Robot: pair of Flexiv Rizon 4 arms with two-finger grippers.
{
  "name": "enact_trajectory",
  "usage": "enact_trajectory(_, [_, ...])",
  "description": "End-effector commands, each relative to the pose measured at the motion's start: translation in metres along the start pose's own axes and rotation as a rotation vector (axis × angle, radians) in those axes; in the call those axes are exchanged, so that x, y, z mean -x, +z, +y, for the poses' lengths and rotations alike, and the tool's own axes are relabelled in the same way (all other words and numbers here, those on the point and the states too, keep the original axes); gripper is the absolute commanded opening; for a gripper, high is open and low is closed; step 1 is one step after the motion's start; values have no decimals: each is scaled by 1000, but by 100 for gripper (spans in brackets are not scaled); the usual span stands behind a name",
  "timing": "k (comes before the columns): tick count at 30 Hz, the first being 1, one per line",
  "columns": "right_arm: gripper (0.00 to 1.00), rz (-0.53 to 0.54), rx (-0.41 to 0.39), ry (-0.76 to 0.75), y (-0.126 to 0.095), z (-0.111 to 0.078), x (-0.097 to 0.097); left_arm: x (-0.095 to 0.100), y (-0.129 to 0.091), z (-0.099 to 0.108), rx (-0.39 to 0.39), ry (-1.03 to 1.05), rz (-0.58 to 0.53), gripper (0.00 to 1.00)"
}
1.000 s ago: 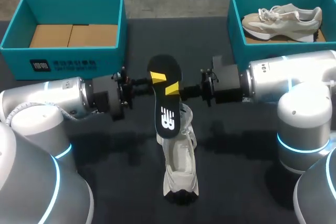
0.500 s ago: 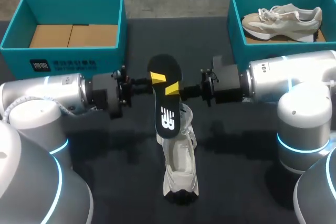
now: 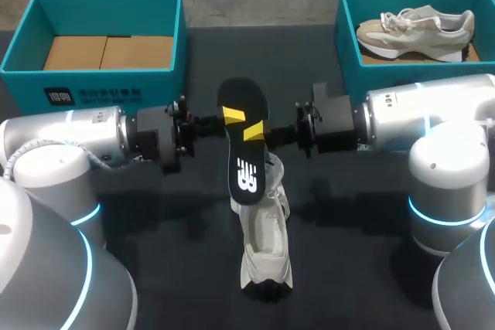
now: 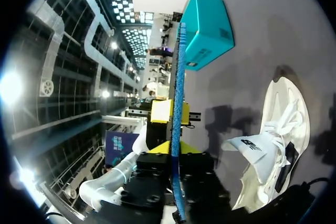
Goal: Take the shoe out of the shoebox, open the shoe tongue, remove and reinsert the insole, then place the shoe into the shoebox
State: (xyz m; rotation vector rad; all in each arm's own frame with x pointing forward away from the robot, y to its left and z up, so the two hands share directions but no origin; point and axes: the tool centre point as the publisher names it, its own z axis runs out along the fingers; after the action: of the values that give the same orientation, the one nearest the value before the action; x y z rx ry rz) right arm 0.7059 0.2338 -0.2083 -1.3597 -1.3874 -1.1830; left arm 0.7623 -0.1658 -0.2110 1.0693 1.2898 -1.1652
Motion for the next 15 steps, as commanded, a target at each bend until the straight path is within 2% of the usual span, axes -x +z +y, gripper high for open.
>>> enact_trajectory(1, [100,-11,5,2,-3,-2,0,0,-3,-5,-5,0,-2,0])
enact_trajectory(7, [100,-49,30,-15,-28,-8,1,1,-15,-16,-29,-24,21,0])
enact_trajectory(15, [100,-152,1,-112,-63,-15,0,5,-39,-32,-61,-58,61,0])
